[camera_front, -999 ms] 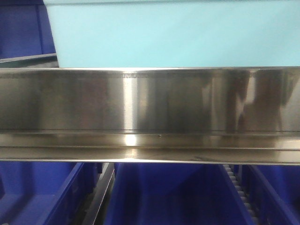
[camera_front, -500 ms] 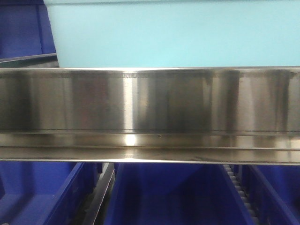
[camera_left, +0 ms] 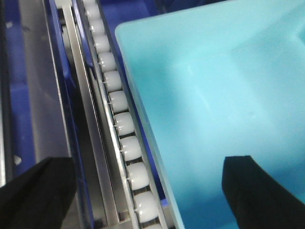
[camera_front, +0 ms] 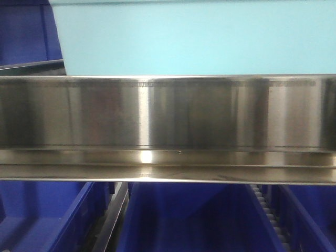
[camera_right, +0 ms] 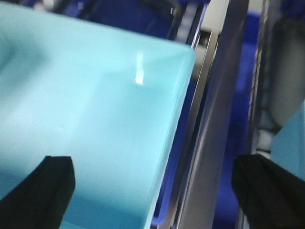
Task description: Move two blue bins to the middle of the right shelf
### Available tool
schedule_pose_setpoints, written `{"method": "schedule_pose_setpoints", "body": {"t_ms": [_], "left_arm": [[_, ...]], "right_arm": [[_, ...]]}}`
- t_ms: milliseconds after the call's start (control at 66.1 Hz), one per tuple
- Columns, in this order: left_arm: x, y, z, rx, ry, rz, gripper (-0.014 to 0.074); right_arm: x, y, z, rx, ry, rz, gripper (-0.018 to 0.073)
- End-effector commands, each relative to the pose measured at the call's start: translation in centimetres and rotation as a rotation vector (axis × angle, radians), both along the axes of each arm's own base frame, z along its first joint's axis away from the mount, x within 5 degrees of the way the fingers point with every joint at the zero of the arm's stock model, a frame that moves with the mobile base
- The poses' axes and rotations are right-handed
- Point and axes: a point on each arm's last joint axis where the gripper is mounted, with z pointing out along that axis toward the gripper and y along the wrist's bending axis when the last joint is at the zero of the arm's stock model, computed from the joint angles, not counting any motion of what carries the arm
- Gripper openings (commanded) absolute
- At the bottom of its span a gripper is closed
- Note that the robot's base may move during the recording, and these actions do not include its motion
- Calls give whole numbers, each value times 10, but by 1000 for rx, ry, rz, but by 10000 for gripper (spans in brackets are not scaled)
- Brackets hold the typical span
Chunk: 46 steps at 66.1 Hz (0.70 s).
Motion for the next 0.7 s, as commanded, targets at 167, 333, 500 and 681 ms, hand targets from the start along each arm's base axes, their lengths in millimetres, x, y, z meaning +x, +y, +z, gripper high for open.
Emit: {"method": "schedule_pose_setpoints", "body": {"t_ms": [167, 333, 500, 681], "left_arm": [[34, -18, -41, 28, 126, 22, 519], [50, -25, -67, 53, 190, 23, 519], [58, -29, -80, 68, 223, 23, 519], [62, -31, -88, 77, 241, 23, 519]], "right_arm": [[45, 11, -37, -22, 151, -11, 559], [62, 16, -57, -21, 217, -7, 559], [76, 20, -75, -33, 272, -7, 559], [88, 22, -92, -45, 320, -8, 558]]}}
